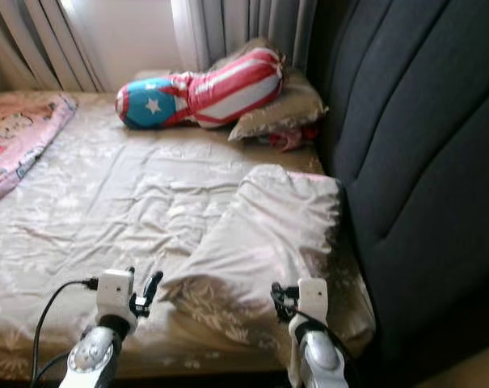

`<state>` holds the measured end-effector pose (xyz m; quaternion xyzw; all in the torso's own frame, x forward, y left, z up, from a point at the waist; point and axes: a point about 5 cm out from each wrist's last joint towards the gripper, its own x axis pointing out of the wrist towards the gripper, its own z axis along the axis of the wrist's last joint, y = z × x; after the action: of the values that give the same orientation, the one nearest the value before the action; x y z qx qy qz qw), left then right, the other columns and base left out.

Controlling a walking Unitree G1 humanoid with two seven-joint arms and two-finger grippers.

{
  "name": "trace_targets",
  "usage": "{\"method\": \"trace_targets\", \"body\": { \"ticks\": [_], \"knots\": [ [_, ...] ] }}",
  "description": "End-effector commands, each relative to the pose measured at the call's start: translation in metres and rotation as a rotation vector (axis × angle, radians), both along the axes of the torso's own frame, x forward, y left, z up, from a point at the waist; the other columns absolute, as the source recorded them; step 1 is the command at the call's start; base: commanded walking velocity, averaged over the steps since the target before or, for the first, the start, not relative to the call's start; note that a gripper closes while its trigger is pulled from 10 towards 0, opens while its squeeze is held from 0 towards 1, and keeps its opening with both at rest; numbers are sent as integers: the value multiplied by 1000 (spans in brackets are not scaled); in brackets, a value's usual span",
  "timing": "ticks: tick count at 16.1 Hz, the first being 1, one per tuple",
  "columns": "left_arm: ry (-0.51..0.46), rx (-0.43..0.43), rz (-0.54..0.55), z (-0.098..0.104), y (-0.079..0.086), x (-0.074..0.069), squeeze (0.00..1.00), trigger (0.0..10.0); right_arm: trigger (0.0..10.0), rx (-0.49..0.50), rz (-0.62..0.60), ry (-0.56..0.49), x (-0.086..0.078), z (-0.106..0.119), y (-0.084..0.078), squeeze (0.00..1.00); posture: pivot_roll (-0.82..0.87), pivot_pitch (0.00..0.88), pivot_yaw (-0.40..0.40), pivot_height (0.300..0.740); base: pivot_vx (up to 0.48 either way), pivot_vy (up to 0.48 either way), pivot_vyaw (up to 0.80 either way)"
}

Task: Clean up the room

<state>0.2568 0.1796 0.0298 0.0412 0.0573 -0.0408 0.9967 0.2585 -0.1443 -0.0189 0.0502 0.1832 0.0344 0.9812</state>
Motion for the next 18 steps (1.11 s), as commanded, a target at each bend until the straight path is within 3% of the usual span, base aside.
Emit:
{"method": "trace_targets", "body": {
  "ticks": [1,18],
  "knots": [
    [15,-3,-7,-2,-1,-1,0,10000,10000,1,-5,2,1,0,-1,0,-1,0,-48,661,0,0,0],
    [18,-2,9,-1,2,2,0,10000,10000,20,46,-34,4,5,7,0,5,0,-48,661,0,0,47]
  ]
}}
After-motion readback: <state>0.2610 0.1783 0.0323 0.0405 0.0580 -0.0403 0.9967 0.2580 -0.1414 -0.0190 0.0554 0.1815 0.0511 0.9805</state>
